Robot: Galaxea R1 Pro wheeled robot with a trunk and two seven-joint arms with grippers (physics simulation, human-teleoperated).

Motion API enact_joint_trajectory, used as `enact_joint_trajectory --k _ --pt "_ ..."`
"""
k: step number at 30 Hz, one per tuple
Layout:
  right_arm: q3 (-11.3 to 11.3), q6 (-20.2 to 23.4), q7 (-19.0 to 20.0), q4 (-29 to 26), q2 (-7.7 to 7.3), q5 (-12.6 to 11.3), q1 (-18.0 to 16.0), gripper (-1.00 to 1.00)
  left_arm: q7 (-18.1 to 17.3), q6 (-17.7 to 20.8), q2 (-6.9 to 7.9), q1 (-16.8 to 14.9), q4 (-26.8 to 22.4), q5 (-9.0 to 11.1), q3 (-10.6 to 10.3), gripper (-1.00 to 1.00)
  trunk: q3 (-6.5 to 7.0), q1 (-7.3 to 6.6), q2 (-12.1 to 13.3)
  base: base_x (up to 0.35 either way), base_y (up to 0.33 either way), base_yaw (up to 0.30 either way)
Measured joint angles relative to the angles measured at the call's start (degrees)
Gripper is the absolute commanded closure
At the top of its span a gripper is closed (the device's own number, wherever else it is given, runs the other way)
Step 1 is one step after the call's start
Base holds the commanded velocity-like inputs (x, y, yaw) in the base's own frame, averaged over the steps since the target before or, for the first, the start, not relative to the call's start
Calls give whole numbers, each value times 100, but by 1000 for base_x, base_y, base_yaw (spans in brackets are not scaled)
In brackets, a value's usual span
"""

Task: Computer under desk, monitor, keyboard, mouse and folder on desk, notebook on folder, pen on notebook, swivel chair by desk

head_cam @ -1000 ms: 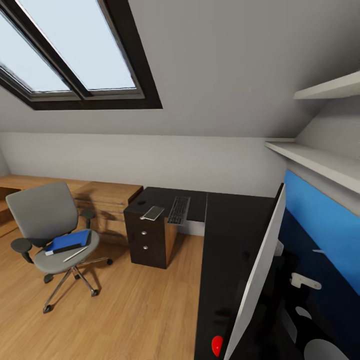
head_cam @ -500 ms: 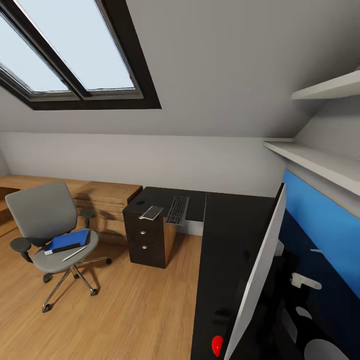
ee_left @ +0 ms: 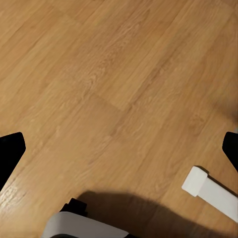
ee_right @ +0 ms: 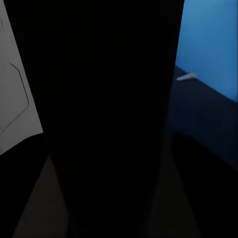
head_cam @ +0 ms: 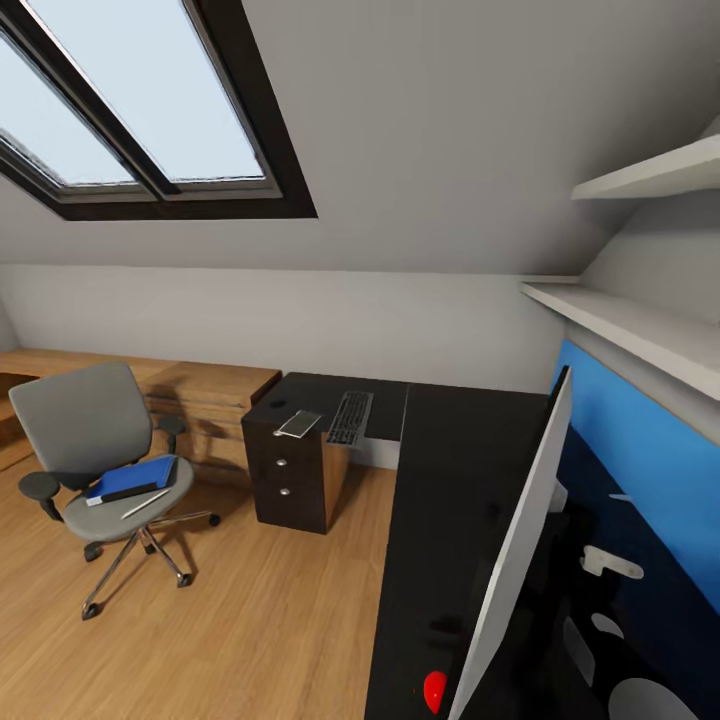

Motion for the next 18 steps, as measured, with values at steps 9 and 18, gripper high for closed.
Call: enact_joint_trajectory --k 9,18 --pt "-12 0 5 -2 1 21 -2 100 0 0 0 0 1 0 -1 -100 1 0 0 -2 -35 0" --pt "-8 -1 3 -1 -5 10 1 100 0 0 0 2 0 -4 0 -100 0 0 0 0 -108 0"
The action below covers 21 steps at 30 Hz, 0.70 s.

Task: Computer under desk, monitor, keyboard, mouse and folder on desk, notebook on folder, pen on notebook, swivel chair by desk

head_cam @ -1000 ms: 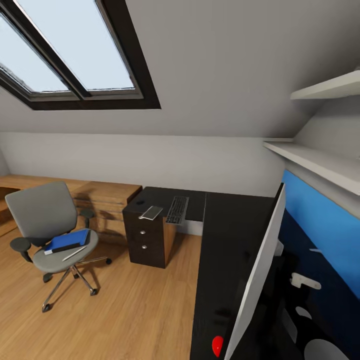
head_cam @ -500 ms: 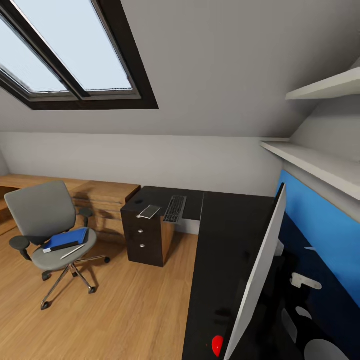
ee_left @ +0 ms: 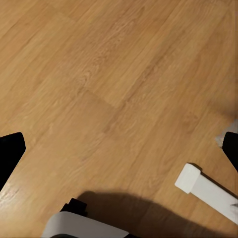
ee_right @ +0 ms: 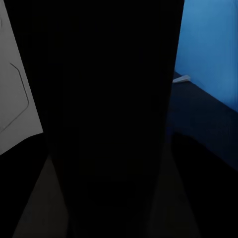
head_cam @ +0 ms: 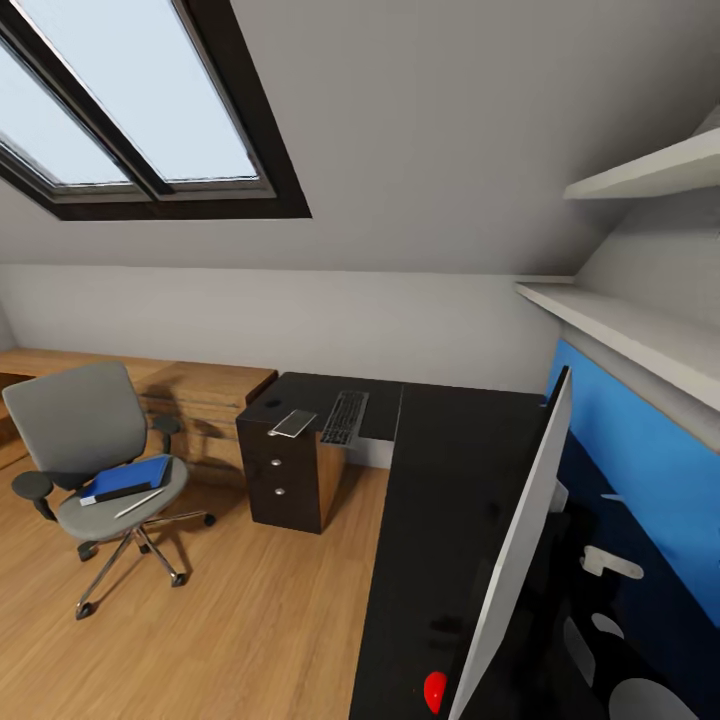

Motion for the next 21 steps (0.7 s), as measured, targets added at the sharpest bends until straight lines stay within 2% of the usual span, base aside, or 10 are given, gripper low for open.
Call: enact_joint_trajectory --k 8,14,21 --pt "3 0 -2 1 -3 7 -1 100 0 0 0 -1 0 -1 0 -100 0 0 -1 0 -16 0" --pt "0 -3 0 -1 -1 -1 -1 100 0 0 0 0 1 -1 -1 -100 0 0 0 0 -140 0" --pt "-1 -2 -1 -5 -3 9 -1 100 0 0 0 1 0 -4 0 -100 0 0 -1 0 -39 0"
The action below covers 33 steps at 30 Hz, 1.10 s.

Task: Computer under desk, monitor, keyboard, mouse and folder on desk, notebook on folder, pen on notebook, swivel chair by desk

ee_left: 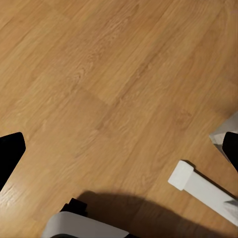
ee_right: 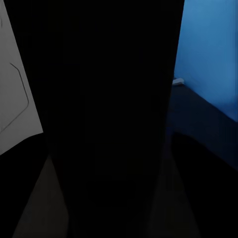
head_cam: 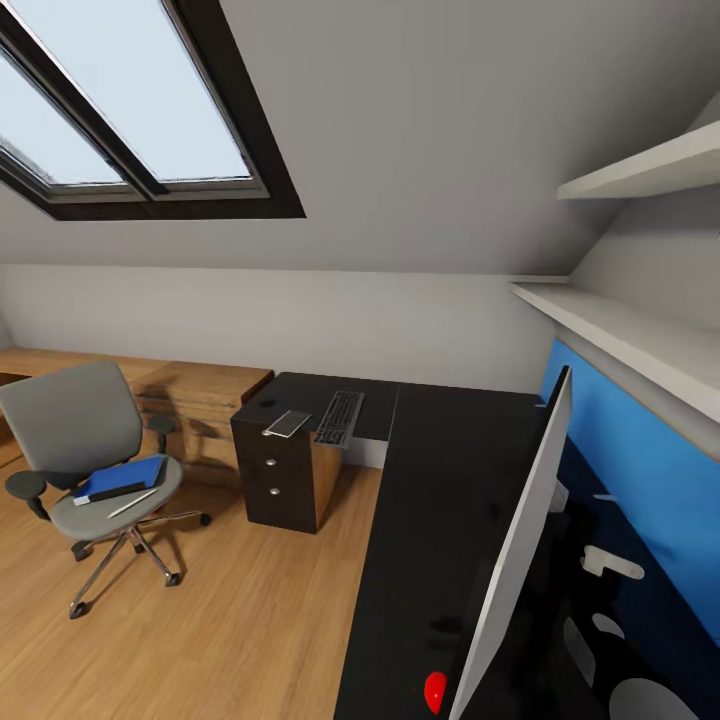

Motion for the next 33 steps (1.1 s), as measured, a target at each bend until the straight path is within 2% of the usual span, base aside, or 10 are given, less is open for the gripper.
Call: enact_joint_trajectory --k 33 --pt "1 1 3 6 8 7 0 100 1 0 0 -2 0 1 0 -100 0 0 1 -8 -35 0"
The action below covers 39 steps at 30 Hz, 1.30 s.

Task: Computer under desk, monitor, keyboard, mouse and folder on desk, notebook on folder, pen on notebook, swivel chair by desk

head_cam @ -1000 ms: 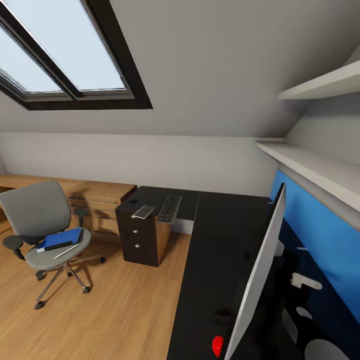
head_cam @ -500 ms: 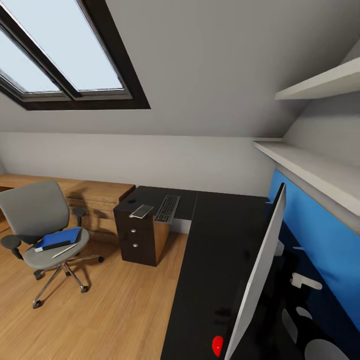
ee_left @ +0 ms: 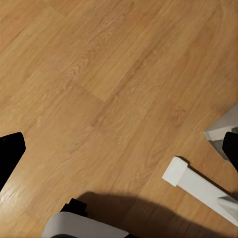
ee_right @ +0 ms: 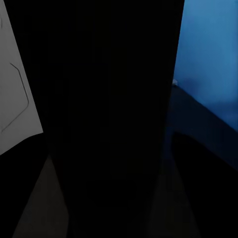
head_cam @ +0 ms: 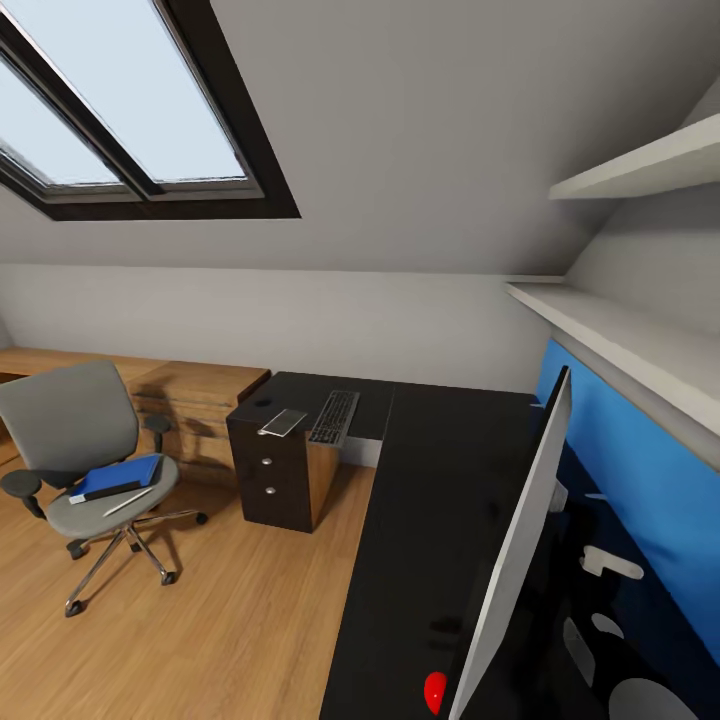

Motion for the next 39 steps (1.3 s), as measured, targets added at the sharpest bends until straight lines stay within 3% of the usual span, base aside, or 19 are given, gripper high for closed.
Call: enact_joint_trajectory --k 12,13,39 --pt "3 0 -2 0 0 1 0 100 0 0 0 2 0 -1 0 -100 0 0 0 0 0 0" --pt "3 0 -2 0 0 0 0 -100 0 0 0 1 0 -1 0 -100 0 0 0 0 0 0" --pt "1 7 3 -8 0 22 -3 -100 -1 0 0 3 0 0 0 -100 1 0 -1 -4 0 0"
